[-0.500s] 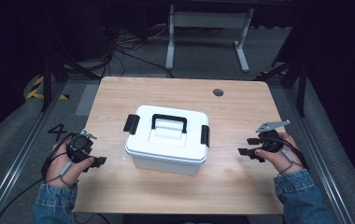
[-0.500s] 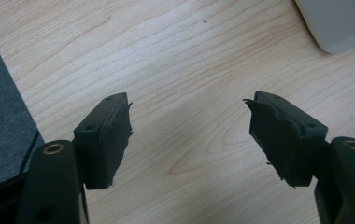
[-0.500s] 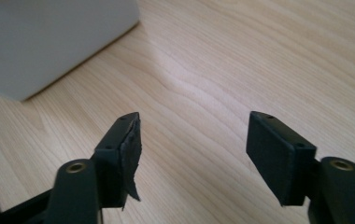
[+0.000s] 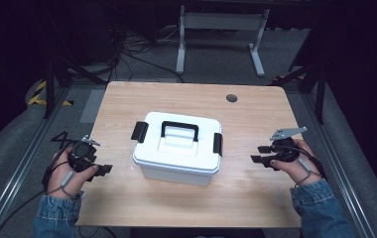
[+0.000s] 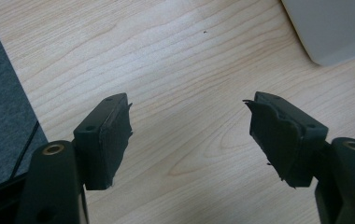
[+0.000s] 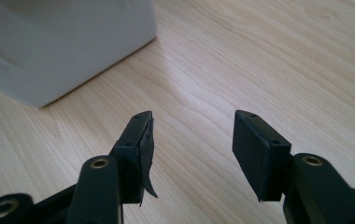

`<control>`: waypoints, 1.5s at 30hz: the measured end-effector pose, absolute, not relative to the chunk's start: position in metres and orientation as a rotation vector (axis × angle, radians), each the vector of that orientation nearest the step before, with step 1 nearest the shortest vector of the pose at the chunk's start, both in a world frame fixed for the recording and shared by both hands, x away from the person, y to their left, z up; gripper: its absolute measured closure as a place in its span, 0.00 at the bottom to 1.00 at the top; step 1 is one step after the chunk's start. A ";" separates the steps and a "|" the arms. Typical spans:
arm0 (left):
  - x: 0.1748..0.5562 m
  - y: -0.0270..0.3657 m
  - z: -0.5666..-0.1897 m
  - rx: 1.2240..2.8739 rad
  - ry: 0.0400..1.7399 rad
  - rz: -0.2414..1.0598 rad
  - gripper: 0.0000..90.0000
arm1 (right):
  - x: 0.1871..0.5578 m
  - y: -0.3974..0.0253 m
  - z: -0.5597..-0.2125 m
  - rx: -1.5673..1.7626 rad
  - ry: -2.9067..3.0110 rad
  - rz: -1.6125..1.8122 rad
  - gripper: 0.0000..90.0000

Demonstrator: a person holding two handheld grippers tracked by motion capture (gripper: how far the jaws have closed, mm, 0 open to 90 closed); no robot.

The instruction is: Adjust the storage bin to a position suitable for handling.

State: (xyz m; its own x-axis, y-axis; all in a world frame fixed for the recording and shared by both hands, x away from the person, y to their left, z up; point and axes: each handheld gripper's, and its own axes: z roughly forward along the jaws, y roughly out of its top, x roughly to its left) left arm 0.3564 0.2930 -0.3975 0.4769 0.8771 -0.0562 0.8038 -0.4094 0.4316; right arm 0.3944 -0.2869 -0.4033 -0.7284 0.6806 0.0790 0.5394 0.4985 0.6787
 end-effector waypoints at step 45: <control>0.351 0.293 -0.385 2.289 1.344 0.254 0.35 | 0.398 -0.221 -0.325 0.783 2.563 1.313 0.59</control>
